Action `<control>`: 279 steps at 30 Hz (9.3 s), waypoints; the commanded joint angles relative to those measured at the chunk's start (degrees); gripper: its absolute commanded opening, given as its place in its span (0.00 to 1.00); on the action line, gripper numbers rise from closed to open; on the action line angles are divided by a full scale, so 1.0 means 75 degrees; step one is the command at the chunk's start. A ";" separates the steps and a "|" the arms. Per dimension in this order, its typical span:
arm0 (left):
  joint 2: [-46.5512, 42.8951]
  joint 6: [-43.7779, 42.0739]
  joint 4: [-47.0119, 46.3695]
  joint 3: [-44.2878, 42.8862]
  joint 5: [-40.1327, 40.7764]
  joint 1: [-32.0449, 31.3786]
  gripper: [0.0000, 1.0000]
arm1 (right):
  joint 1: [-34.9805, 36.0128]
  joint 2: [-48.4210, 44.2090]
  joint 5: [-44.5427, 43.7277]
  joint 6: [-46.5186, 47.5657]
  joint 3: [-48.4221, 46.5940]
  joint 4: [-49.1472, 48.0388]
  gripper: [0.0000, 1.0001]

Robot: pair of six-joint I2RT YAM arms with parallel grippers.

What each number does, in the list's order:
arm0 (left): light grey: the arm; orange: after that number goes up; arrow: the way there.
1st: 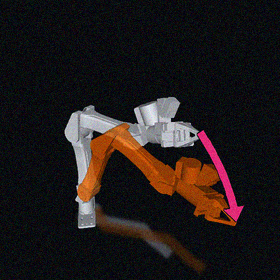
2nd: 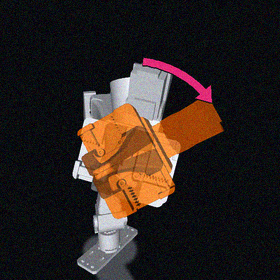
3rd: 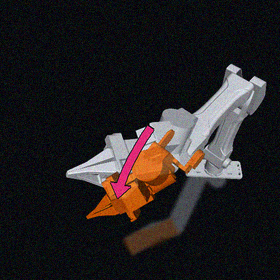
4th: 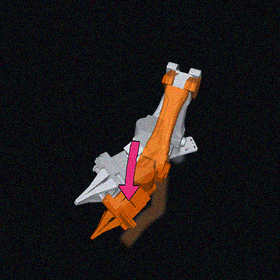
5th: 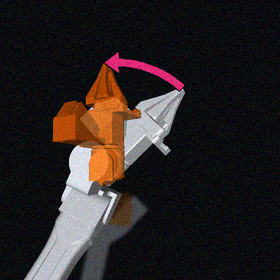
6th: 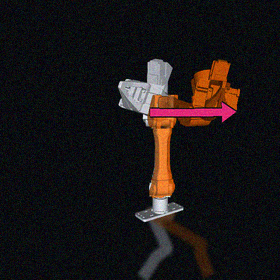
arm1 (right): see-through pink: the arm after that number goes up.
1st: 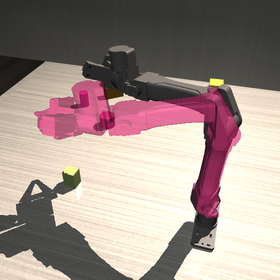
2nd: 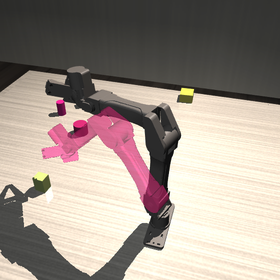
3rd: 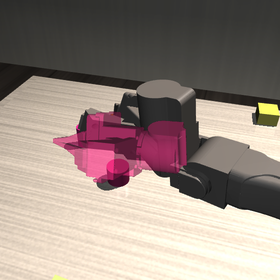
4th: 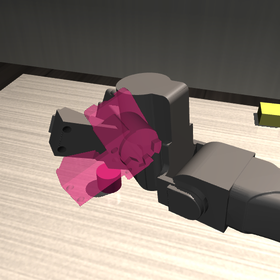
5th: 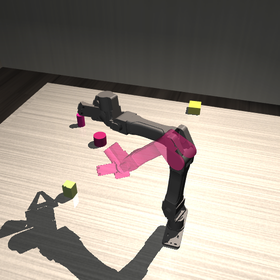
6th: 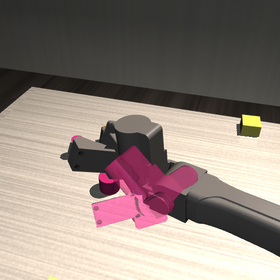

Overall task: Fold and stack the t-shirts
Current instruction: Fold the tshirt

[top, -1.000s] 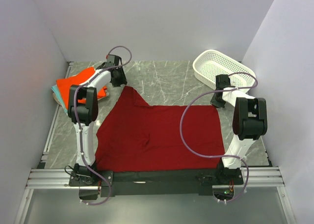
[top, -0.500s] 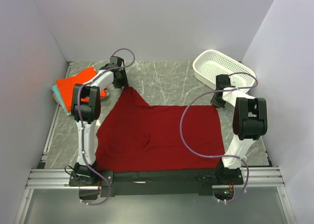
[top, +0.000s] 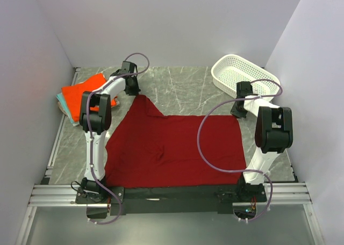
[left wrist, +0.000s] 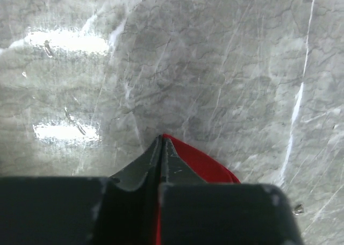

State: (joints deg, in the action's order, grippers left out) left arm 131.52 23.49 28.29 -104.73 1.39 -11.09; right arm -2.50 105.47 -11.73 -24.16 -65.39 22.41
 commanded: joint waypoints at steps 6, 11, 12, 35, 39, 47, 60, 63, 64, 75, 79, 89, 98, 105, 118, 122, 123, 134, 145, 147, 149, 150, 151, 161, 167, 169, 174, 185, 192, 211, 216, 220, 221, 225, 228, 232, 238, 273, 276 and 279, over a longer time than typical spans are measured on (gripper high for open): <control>0.0007 0.0080 -0.0151 0.0159 -0.0372 -0.0044 0.00 | 0.0006 -0.0047 0.0204 -0.0095 -0.0199 0.0726 0.00; -0.0088 0.0021 -0.0199 -0.0156 -0.0653 0.0014 0.00 | 0.0006 -0.0035 0.0111 -0.0153 -0.0550 0.1054 0.00; -0.0064 -0.0014 -0.0152 -0.0262 -0.0712 0.0037 0.00 | 0.0006 -0.0035 0.0076 -0.0153 -0.0598 0.1089 0.00; 0.0381 -0.0471 -0.0339 -0.2348 -0.2165 0.0588 0.00 | 0.0006 0.0925 -0.0241 -0.0036 -0.3350 0.2413 0.00; -0.0026 -0.0506 -0.0479 -0.2350 -0.2446 0.0635 0.00 | 0.0006 0.1008 -0.0183 -0.0013 -0.3750 0.2601 0.00; -0.2265 -0.0682 -0.1451 0.0554 -0.2658 0.0659 0.00 | -0.0006 0.0188 -0.0077 0.0058 -0.3050 0.2461 0.00; -0.5662 -0.0401 -0.1570 0.4317 -0.2388 0.0659 0.00 | 0.0017 -0.1346 -0.0030 0.0058 -0.1349 0.2156 0.00; -0.6307 -0.0343 -0.1476 0.5020 -0.2353 0.0659 0.00 | 0.0017 -0.1593 -0.0053 -0.0001 -0.0881 0.2039 0.00; -0.6484 -0.0308 -0.1452 0.5347 -0.2318 0.0659 0.00 | 0.0006 -0.1745 -0.0054 -0.0013 -0.0752 0.2027 0.00; -0.9073 0.0231 -0.0657 0.6872 -0.1674 0.0659 0.00 | 0.0017 -0.2543 -0.0265 -0.0060 0.0374 0.1851 0.00; -0.9649 0.0407 -0.0340 0.7166 -0.1463 0.0659 0.00 | 0.0017 -0.2625 -0.0323 -0.0118 0.0526 0.1875 0.00; -1.0657 0.0853 0.0317 0.7460 -0.1357 0.0647 0.00 | 0.0017 -0.2930 -0.0534 -0.0235 0.1030 0.1852 0.00; -1.1149 0.1169 0.0622 0.7659 -0.1333 0.0659 0.00 | 0.0017 -0.3129 -0.0593 -0.0399 0.1604 0.1769 0.00; -1.1290 0.1532 0.0915 0.7916 -0.1240 0.0659 0.00 | 0.0029 -0.3059 -0.0686 -0.0481 0.1722 0.1921 0.00; -1.0822 0.1989 0.0810 0.8244 -0.1310 0.0659 0.00 | 0.0672 -0.4909 -0.0103 -0.0751 0.1886 0.2321 0.54; -1.0647 0.2060 0.0669 0.8420 -0.1404 0.0659 0.00 | 0.1361 -0.5460 0.0460 -0.0879 0.2050 0.1817 0.52; -1.0484 0.2060 0.0611 0.8421 -0.1439 0.0659 0.00 | 0.1574 -0.5531 0.0520 -0.0984 0.2062 0.1596 0.51; -0.8598 0.1662 -0.0186 0.7754 -0.1323 0.0869 0.00 | 0.5393 -0.3566 0.1188 -0.1806 0.0845 0.0200 0.44; -0.7412 0.1720 -0.1136 0.7378 -0.1287 0.1350 0.00 | 0.7575 -0.0729 0.1798 -0.1255 -0.2296 0.0304 0.43; -0.7201 0.1662 -0.1206 0.7273 -0.1333 0.1432 0.00 | 0.7763 -0.0260 0.1856 -0.1161 -0.2670 0.0398 0.43; -0.7073 0.1615 -0.1265 0.7214 -0.1427 0.1455 0.00 | 0.7868 0.0114 0.1938 -0.1091 -0.2883 0.0514 0.43; -0.7037 0.1603 -0.1288 0.7202 -0.1416 0.1456 0.00 | 0.7892 0.0221 0.1973 -0.1079 -0.3034 0.0539 0.43; -0.6979 0.1580 -0.1311 0.7156 -0.1381 0.1456 0.00 | 0.7904 0.0315 0.2043 -0.1067 -0.3094 0.0562 0.42; -0.6205 0.1392 -0.1347 0.6616 -0.1614 0.1666 0.00 | 0.8045 0.1265 0.1810 -0.1103 -0.3586 0.0948 0.41; -0.6251 0.1369 -0.1358 0.6675 -0.1732 0.1666 0.00 | 0.8045 0.1827 0.1575 -0.1067 -0.3868 0.1125 0.41; -0.6298 0.1369 -0.1382 0.6744 -0.1802 0.1666 0.00 | 0.8045 0.2002 0.1401 -0.1044 -0.3973 0.1160 0.41; -0.6404 0.1345 -0.1358 0.6792 -0.1802 0.1666 0.00 | 0.8045 0.2296 0.1060 -0.1056 -0.4289 0.1417 0.41; -0.6603 0.1333 -0.1323 0.6921 -0.1837 0.1666 0.00 | 0.8056 0.2554 0.1083 -0.1056 -0.4289 0.1265 0.44; -0.6708 0.1345 -0.1323 0.7014 -0.1849 0.1666 0.00 | 0.8045 0.2859 0.1071 -0.1032 -0.4571 0.1359 0.43; -0.7141 0.1228 -0.1066 0.7143 -0.1931 0.1666 0.00 | 0.8033 0.2356 0.0778 -0.1021 -0.4619 0.1792 0.09; -0.7668 0.1368 -0.0773 0.7389 -0.2083 0.1666 0.00 | 0.8021 0.1759 0.0954 -0.0962 -0.4325 0.1851 0.03; -0.8114 0.1486 -0.0632 0.7659 -0.2095 0.1666 0.00 | 0.8021 0.1442 0.1106 -0.0927 -0.4138 0.1910 0.00; -0.8242 0.1497 -0.0504 0.7740 -0.2095 0.1666 0.00 | 0.8010 0.1360 0.1199 -0.0915 -0.4079 0.1910 0.00; -0.8477 0.1567 -0.0176 0.7706 -0.2072 0.1666 0.00 | 0.8009 0.1289 0.1516 -0.0834 -0.4114 0.2132 0.00; -0.8758 0.1731 0.0153 0.7729 -0.2002 0.1666 0.00 | 0.8009 0.1091 0.1540 -0.0716 -0.4056 0.2413 0.00; -0.9005 0.1907 0.0574 0.7858 -0.2118 0.1655 0.00 | 0.8009 0.0704 0.1681 -0.0494 -0.3740 0.2916 0.00; -0.9438 0.2025 0.1078 0.8315 -0.2411 0.1643 0.00 | 0.8009 0.0281 0.1833 -0.0119 -0.3306 0.3456 0.00; -1.0893 0.2282 0.2922 0.9148 -0.3232 0.1069 0.41 | 0.8021 0.0422 0.2654 0.0304 -0.2333 0.3960 0.11; -1.0506 0.2423 0.2452 0.9007 -0.3115 0.1069 0.41 | 0.8021 0.0363 0.2314 0.0234 -0.2333 0.4089 0.18; -1.0073 0.2622 0.1807 0.8773 -0.3045 0.1069 0.41 | 0.8033 0.0235 0.2232 0.0233 -0.2251 0.4183 0.33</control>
State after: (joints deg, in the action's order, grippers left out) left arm 54.11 41.25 48.49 -35.59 -22.55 -2.87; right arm 57.41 109.65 6.94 -22.68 -83.02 51.75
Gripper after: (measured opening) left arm 0.408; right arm 0.307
